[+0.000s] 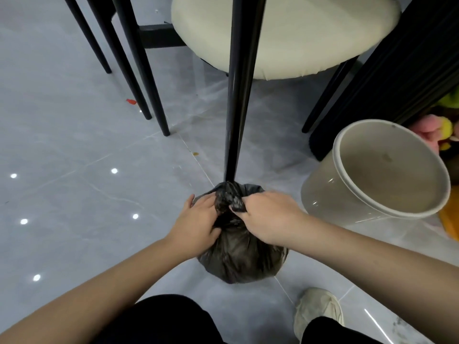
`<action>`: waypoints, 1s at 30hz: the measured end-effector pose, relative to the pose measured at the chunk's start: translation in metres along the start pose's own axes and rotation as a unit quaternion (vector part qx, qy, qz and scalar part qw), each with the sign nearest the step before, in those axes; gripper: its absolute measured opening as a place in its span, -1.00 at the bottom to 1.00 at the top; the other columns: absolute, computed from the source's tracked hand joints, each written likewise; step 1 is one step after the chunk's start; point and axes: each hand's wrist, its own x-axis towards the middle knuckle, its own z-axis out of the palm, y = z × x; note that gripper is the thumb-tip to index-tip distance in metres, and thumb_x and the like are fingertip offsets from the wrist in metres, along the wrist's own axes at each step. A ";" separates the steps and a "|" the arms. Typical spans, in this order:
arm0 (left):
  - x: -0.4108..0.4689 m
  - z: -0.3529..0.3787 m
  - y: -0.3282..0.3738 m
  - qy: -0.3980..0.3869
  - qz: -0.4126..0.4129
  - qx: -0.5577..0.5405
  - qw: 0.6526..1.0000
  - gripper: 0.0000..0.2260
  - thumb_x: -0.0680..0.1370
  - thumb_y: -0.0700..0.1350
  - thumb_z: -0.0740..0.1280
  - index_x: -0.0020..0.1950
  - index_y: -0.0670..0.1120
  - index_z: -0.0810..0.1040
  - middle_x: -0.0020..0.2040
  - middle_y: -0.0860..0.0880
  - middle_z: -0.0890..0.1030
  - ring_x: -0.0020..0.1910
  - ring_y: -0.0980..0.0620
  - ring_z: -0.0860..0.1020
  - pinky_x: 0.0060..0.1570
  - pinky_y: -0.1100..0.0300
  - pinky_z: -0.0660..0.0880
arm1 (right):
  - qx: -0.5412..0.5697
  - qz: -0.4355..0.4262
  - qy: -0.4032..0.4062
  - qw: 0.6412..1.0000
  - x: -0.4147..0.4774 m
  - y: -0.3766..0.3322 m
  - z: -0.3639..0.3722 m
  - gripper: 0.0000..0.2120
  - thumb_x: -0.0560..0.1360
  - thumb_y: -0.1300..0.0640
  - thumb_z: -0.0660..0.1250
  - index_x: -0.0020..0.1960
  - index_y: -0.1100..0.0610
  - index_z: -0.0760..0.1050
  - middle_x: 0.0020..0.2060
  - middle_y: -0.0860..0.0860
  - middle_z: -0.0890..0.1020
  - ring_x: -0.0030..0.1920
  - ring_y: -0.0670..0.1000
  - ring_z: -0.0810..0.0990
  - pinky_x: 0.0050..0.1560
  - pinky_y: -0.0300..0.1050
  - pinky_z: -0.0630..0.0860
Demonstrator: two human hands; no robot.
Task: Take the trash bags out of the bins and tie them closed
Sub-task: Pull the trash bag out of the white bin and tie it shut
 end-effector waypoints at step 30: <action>-0.035 0.002 -0.044 0.082 -0.070 -0.029 0.994 -0.37 0.40 0.06 0.31 0.41 -0.12 0.26 0.41 -0.09 0.34 0.38 -0.11 0.34 0.33 -0.03 0.33 | -0.021 -0.134 0.046 0.990 0.029 -0.020 0.008 -0.81 0.57 0.06 0.15 -0.02 0.15 0.48 -0.02 0.18 0.61 0.01 0.26 0.57 -0.18 -0.05 0.35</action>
